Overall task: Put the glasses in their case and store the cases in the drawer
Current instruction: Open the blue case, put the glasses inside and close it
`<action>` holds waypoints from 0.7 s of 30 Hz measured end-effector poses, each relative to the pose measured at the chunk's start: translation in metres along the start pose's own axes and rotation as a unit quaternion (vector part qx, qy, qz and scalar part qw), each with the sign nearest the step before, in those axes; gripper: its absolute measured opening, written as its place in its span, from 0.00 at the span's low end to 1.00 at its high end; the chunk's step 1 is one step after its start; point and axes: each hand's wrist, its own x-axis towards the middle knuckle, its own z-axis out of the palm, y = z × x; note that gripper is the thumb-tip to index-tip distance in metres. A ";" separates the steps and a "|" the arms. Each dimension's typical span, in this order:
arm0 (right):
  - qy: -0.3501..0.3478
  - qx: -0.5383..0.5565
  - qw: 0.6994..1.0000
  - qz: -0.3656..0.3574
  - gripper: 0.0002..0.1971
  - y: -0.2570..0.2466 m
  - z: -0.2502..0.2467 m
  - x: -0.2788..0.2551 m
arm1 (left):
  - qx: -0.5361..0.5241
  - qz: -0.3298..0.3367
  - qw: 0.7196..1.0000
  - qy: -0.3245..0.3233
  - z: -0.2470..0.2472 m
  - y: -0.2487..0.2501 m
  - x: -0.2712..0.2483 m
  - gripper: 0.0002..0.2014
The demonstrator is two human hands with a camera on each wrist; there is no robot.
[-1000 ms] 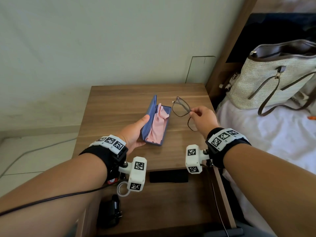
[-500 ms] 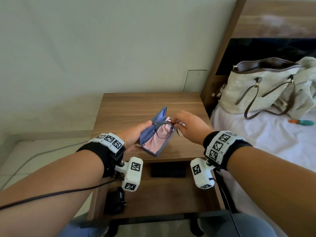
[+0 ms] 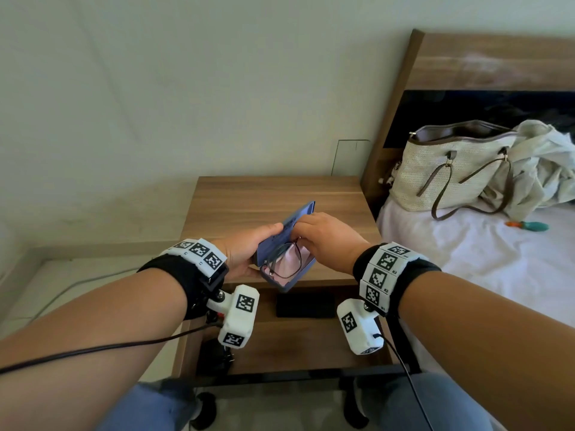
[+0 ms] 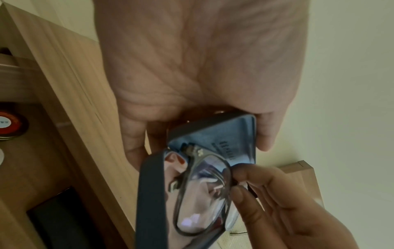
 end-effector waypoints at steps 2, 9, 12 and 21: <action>-0.009 -0.007 1.000 0.000 0.12 -0.005 0.000 -0.001 | 0.004 0.007 1.000 0.001 0.002 -0.001 -0.005 0.21; -0.036 -0.024 0.999 0.012 0.12 -0.008 0.001 -0.004 | 0.020 0.003 1.000 0.007 0.002 -0.002 -0.011 0.27; -0.043 -0.034 0.998 0.013 0.12 -0.009 0.002 -0.006 | 0.024 0.009 1.000 0.007 0.003 -0.003 -0.012 0.28; -0.049 -0.064 0.997 0.006 0.12 -0.009 0.003 -0.011 | 0.034 0.019 0.999 0.005 0.008 -0.005 -0.014 0.24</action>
